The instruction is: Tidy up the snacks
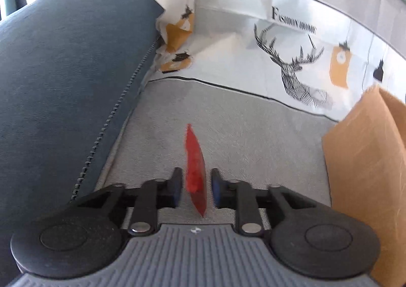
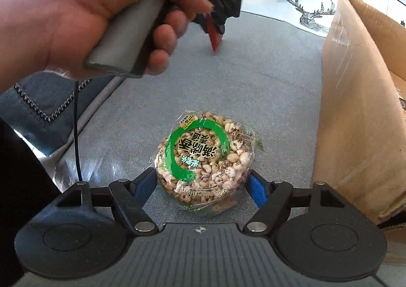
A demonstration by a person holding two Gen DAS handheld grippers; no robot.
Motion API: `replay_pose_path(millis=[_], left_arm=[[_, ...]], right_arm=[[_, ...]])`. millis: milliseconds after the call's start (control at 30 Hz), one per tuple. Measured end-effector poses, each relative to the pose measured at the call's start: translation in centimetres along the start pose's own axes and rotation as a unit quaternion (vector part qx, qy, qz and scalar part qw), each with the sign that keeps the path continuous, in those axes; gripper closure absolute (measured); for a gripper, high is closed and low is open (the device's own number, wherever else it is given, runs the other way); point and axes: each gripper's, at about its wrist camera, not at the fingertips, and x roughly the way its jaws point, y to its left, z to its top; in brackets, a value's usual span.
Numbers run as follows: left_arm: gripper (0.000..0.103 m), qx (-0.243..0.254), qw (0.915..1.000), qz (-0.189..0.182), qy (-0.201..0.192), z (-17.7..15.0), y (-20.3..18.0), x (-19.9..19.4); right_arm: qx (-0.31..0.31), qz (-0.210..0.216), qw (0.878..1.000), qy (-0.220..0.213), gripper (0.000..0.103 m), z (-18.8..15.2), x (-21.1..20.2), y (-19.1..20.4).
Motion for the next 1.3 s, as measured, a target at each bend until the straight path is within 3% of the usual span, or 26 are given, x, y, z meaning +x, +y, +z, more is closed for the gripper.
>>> replay_pose_path(millis=[33,167,367,400,533,667,900,1033,1167,1267,1300], left_arm=[[0.06,-0.009,1.0,-0.003,0.0,0.1,0.3,0.0],[0.051,-0.049,0.9987,-0.014,0.004,0.5,1.4,0.3],[0.027,-0.089,0.9956,-0.024,0.012,1.2,2.6,1.1],[0.021,-0.089,0.9956,-0.025,0.016,1.3,2.6,1.4],[0.017,-0.054,0.9978,-0.013,0.036,1.4,1.4,2.6],[0.016,-0.019,0.9979,0.041,0.047,1.0,0.5,3.3],[0.016,0.015,0.996,0.06,0.065,0.2,-0.5,4.0],[0.013,0.056,0.9933,0.076,0.066,-0.4,-1.6,4.4],[0.014,0.064,0.9934,0.075,0.058,-0.6,-1.7,4.4],[0.033,0.055,0.9951,0.063,0.053,-0.5,-1.4,3.9],[0.046,0.057,0.9951,0.063,0.05,-0.5,-1.4,3.7]], right_arm=[[0.003,0.0,1.0,-0.005,0.026,0.0,-0.1,0.0],[0.019,0.002,1.0,-0.02,0.026,0.1,-0.4,-0.4],[0.039,0.011,0.999,-0.001,0.025,0.0,0.5,-1.3],[0.041,0.011,0.999,0.007,0.024,0.1,0.8,-1.5],[0.042,0.012,0.999,0.015,0.021,0.6,1.2,-1.6],[0.039,0.013,0.999,0.018,0.019,0.8,1.4,-1.4],[0.033,0.015,0.999,0.021,0.019,0.8,1.7,-1.2],[0.031,0.013,0.999,0.021,0.019,0.8,1.6,-0.9],[0.03,0.013,0.999,0.02,0.019,0.8,1.5,-0.8],[0.027,0.01,0.999,0.019,0.019,0.7,1.5,-0.7],[0.026,0.01,0.999,0.019,0.02,0.7,1.5,-0.6]])
